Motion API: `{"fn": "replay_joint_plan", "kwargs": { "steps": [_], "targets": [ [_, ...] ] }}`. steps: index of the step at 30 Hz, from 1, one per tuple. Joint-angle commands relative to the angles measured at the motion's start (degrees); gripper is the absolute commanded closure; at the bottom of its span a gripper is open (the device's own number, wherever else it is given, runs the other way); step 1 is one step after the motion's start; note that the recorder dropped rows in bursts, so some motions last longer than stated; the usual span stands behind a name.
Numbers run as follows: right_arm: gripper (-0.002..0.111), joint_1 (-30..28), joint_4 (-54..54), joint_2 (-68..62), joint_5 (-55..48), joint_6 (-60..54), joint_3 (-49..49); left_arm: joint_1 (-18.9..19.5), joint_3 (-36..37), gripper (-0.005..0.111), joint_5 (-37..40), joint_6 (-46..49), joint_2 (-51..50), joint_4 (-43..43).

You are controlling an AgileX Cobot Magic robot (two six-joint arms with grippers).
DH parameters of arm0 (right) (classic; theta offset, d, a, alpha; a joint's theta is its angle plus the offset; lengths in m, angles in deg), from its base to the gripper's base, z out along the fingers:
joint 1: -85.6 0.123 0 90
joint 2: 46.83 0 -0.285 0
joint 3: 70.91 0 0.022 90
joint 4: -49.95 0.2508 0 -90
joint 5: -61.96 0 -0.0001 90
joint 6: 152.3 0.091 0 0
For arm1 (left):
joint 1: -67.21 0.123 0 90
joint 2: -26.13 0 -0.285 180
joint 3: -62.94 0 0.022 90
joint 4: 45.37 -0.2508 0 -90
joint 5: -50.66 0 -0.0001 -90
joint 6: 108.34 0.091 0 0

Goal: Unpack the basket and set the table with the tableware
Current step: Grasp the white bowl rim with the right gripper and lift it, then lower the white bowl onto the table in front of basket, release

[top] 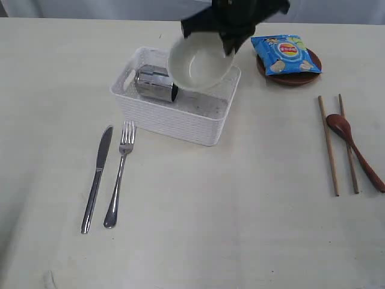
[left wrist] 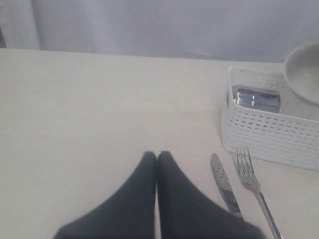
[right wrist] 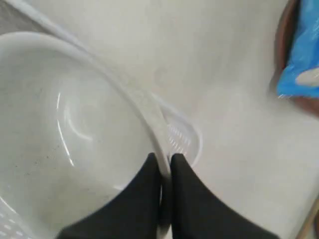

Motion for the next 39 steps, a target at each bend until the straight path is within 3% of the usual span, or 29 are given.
{"fn": "replay_joint_plan", "kwargs": {
  "steps": [1, 5, 8, 11, 16, 22, 27, 39],
  "targets": [
    [0.109, -0.4, -6.4, 5.9, 0.4, -2.9, 6.9, -0.3, 0.2, 0.107, -0.1, 0.2, 0.2, -0.1],
    [0.109, -0.3, 7.6, 14.1, 0.4, -11.3, 4.5, -0.3, 0.2, 0.107, -0.1, 0.2, 0.2, -0.1],
    [0.109, 0.3, 10.2, 18.6, 0.4, -13.3, -1.8, -0.3, 0.2, 0.107, -0.1, 0.2, 0.2, -0.1],
    [0.109, -0.3, 11.2, 22.7, 0.4, -15.7, -10.6, -0.3, 0.2, 0.107, -0.1, 0.2, 0.2, -0.1],
    [0.109, -3.0, 27.9, 28.4, 3.9, -26.4, -27.5, -0.3, 0.2, 0.107, -0.1, 0.2, 0.2, -0.1],
    [0.109, -2.9, 37.1, 27.3, 10.9, -32.9, -43.6, -0.3, 0.2, 0.107, -0.1, 0.2, 0.2, -0.1],
    [0.109, -2.9, 43.2, 22.7, 11.7, -37.0, -47.8, -0.3, 0.2, 0.107, -0.1, 0.2, 0.2, -0.1],
    [0.109, 1.9, 39.9, 15.1, 16.8, -36.9, -48.1, -0.3, 0.2, 0.107, -0.1, 0.2, 0.2, -0.1]
  ]
}}
